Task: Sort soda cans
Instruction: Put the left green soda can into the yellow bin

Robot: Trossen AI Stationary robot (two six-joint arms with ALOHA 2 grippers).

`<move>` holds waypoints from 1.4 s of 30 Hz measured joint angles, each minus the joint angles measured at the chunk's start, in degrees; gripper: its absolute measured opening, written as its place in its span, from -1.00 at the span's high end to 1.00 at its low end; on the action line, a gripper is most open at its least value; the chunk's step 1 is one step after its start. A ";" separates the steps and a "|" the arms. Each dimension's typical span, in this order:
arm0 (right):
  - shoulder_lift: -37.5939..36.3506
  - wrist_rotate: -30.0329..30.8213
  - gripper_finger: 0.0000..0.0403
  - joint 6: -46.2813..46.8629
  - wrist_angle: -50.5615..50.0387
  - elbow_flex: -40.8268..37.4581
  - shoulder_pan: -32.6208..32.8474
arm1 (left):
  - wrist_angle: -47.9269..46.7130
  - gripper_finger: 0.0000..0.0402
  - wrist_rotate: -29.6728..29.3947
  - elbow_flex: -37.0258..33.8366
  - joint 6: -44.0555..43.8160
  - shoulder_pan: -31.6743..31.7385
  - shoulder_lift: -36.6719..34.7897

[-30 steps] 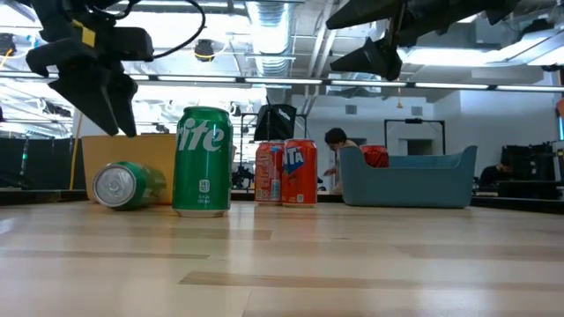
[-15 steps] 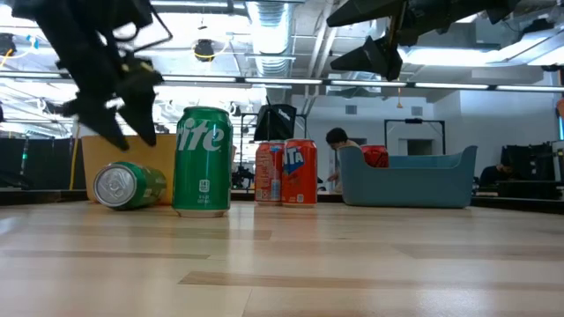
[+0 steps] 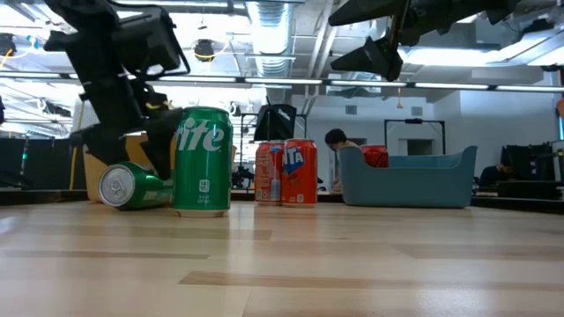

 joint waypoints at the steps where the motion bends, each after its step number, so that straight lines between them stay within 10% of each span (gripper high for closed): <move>1: 0.00 0.00 -0.87 0.19 -0.19 0.00 0.14 | -0.10 -0.62 0.43 0.04 0.07 0.14 1.21; 18: 0.00 -0.04 -0.87 0.40 -0.45 0.00 1.82 | -1.70 -0.48 2.70 0.23 23.43 -1.96 4.56; 28: 0.00 -0.04 -0.87 0.40 -0.54 0.00 1.30 | -21.25 -0.46 5.46 10.97 34.65 -7.16 5.35; 42: 0.00 -0.02 -0.87 0.62 -0.64 0.00 1.40 | -17.49 -0.46 1.67 15.81 44.74 -16.22 6.68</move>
